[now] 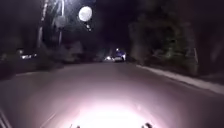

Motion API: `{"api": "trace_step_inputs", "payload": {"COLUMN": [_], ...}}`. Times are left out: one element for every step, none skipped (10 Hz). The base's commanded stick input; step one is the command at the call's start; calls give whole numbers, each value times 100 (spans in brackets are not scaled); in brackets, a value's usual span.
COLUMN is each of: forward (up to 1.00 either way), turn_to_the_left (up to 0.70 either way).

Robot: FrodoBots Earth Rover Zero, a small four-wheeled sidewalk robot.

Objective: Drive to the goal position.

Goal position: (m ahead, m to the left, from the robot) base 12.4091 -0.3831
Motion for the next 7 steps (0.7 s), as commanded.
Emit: {"api": "trace_step_inputs", "payload": {"forward": [70,70,70,70,70,70,70], "turn_to_the_left": [0,0,0,0,0,0,0]}}
